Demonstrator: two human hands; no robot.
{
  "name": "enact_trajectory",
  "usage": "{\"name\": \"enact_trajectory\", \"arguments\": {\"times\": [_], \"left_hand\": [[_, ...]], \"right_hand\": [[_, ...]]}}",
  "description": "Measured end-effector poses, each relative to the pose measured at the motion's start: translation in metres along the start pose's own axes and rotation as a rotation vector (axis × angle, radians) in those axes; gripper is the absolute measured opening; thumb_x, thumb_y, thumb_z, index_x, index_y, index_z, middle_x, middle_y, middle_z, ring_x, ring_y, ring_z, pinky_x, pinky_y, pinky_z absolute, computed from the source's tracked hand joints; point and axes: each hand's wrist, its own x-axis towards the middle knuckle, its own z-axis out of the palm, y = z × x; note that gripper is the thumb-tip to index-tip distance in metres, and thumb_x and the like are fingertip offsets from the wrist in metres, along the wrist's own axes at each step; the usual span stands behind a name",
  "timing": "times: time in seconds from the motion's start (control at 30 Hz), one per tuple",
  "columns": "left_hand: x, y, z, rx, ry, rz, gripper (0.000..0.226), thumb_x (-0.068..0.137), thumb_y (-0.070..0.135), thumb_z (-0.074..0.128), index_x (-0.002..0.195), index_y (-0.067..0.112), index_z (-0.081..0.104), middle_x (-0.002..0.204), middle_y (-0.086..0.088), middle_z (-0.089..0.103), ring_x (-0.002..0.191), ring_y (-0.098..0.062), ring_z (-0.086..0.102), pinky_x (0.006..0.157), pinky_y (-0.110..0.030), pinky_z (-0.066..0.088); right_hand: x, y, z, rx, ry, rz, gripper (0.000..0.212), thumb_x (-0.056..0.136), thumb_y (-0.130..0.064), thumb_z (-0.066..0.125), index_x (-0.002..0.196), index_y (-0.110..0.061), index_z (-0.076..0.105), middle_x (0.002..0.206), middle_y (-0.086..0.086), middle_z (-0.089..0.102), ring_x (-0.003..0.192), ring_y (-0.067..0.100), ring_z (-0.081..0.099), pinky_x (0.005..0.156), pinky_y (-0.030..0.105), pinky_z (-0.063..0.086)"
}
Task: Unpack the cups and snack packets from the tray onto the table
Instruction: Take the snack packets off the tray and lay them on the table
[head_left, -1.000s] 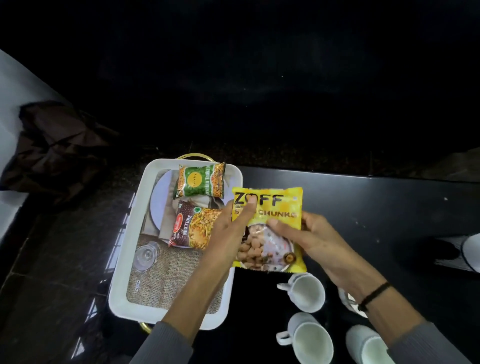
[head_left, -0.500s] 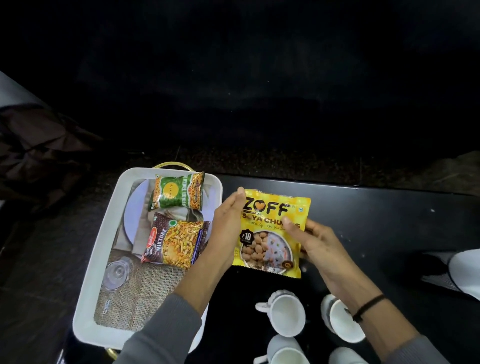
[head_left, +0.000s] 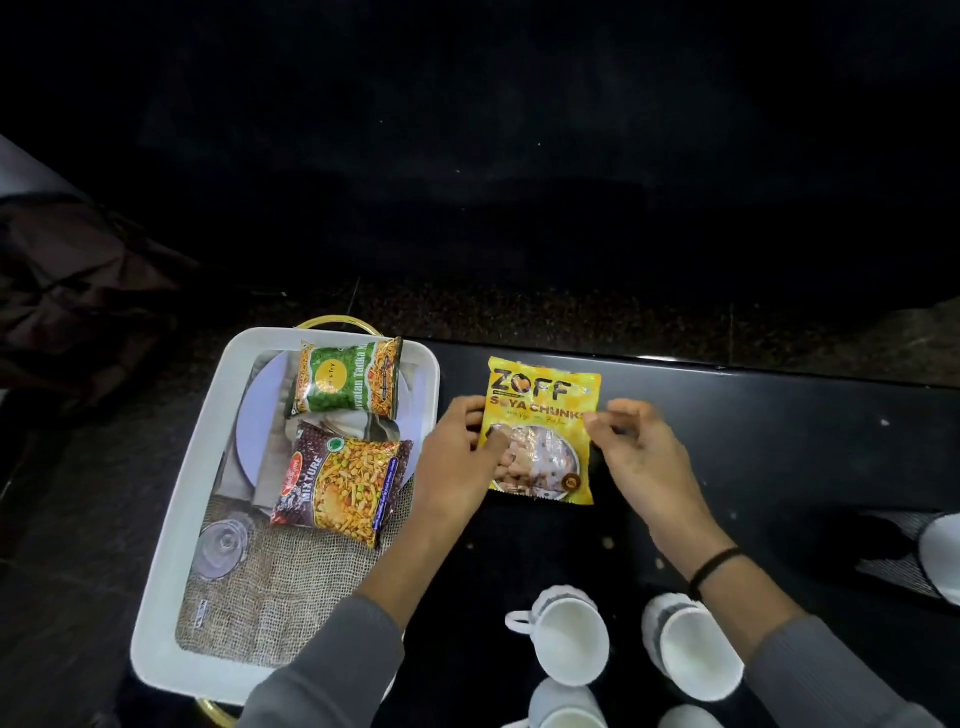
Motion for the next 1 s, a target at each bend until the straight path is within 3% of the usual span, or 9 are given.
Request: {"name": "enact_trajectory", "arguments": {"times": [0.07, 0.13, 0.23, 0.3, 0.43, 0.6, 0.7, 0.87, 1.0], "left_hand": [[-0.003, -0.001, -0.003, 0.201, 0.028, 0.063, 0.061, 0.095, 0.030, 0.065, 0.148, 0.030, 0.035, 0.138, 0.008, 0.054, 0.098, -0.006, 0.065, 0.078, -0.029, 0.057], [-0.007, -0.003, -0.004, 0.506, 0.067, 0.224, 0.070, 0.096, 0.036, 0.061, 0.153, 0.041, 0.020, 0.151, 0.009, 0.040, 0.122, -0.014, 0.055, 0.084, -0.042, 0.057], [-0.010, -0.009, 0.001, 0.789, 0.005, 0.474, 0.064, 0.102, 0.040, 0.048, 0.157, 0.042, 0.016, 0.167, 0.003, 0.018, 0.146, -0.018, 0.030, 0.105, -0.041, 0.045], [-0.011, -0.013, 0.005, 0.861, -0.074, 0.520, 0.056, 0.105, 0.044, 0.039, 0.157, 0.040, 0.018, 0.169, 0.004, 0.010, 0.153, -0.017, 0.017, 0.116, -0.039, 0.032], [-0.014, -0.019, 0.007, 0.845, -0.082, 0.517, 0.054, 0.105, 0.043, 0.039, 0.156, 0.036, 0.024, 0.168, 0.003, 0.012, 0.154, -0.018, 0.015, 0.116, -0.038, 0.031], [-0.019, -0.020, 0.006, 0.814, -0.062, 0.512, 0.053, 0.104, 0.037, 0.044, 0.154, 0.032, 0.031, 0.167, 0.003, 0.016, 0.153, -0.017, 0.018, 0.116, -0.037, 0.031], [-0.026, -0.017, 0.000, 0.711, -0.022, 0.496, 0.048, 0.102, 0.033, 0.048, 0.149, 0.025, 0.043, 0.163, 0.001, 0.029, 0.149, -0.017, 0.028, 0.114, -0.037, 0.033], [-0.044, -0.025, -0.028, 0.626, 0.105, 0.445, 0.042, 0.101, 0.031, 0.052, 0.141, 0.019, 0.053, 0.150, 0.002, 0.048, 0.137, -0.017, 0.043, 0.110, -0.039, 0.035], [-0.059, -0.037, -0.067, 0.597, 0.255, 0.368, 0.035, 0.095, 0.020, 0.061, 0.129, 0.014, 0.062, 0.135, -0.003, 0.060, 0.127, -0.024, 0.053, 0.103, -0.039, 0.038]], "right_hand": [[-0.002, 0.004, 0.001, -0.171, 0.061, -0.151, 0.035, 0.095, -0.033, 0.067, 0.126, -0.021, 0.056, 0.118, -0.009, 0.064, 0.101, 0.006, 0.061, 0.084, 0.023, 0.049], [-0.007, 0.010, 0.003, -0.307, 0.056, -0.330, 0.033, 0.095, -0.030, 0.066, 0.125, -0.023, 0.057, 0.124, -0.008, 0.059, 0.116, 0.011, 0.055, 0.094, 0.029, 0.048], [-0.013, 0.017, 0.010, -0.529, -0.023, -0.497, 0.036, 0.097, -0.033, 0.061, 0.132, -0.027, 0.058, 0.148, -0.011, 0.046, 0.139, 0.011, 0.037, 0.107, 0.032, 0.032], [-0.015, 0.021, 0.015, -0.602, -0.072, -0.523, 0.036, 0.099, -0.034, 0.058, 0.135, -0.029, 0.058, 0.158, -0.012, 0.038, 0.148, 0.012, 0.027, 0.110, 0.042, 0.030], [-0.011, 0.026, 0.016, -0.634, -0.106, -0.534, 0.036, 0.100, -0.027, 0.059, 0.136, -0.030, 0.057, 0.163, -0.011, 0.031, 0.153, 0.015, 0.020, 0.111, 0.056, 0.032], [-0.014, 0.020, 0.016, -0.700, -0.102, -0.532, 0.037, 0.098, -0.027, 0.060, 0.134, -0.027, 0.058, 0.161, -0.008, 0.034, 0.150, 0.020, 0.022, 0.111, 0.051, 0.030], [-0.022, 0.011, 0.019, -0.754, -0.081, -0.568, 0.038, 0.094, -0.027, 0.064, 0.131, -0.022, 0.061, 0.156, -0.006, 0.042, 0.145, 0.022, 0.028, 0.110, 0.045, 0.031], [-0.043, -0.011, 0.041, -0.769, -0.119, -0.770, 0.029, 0.087, -0.013, 0.070, 0.116, -0.013, 0.069, 0.139, 0.001, 0.059, 0.131, 0.026, 0.045, 0.105, 0.042, 0.044], [-0.060, -0.031, 0.077, -0.754, -0.234, -0.878, 0.021, 0.090, -0.017, 0.068, 0.111, -0.016, 0.068, 0.128, -0.002, 0.063, 0.121, 0.020, 0.051, 0.098, 0.032, 0.049]]}}
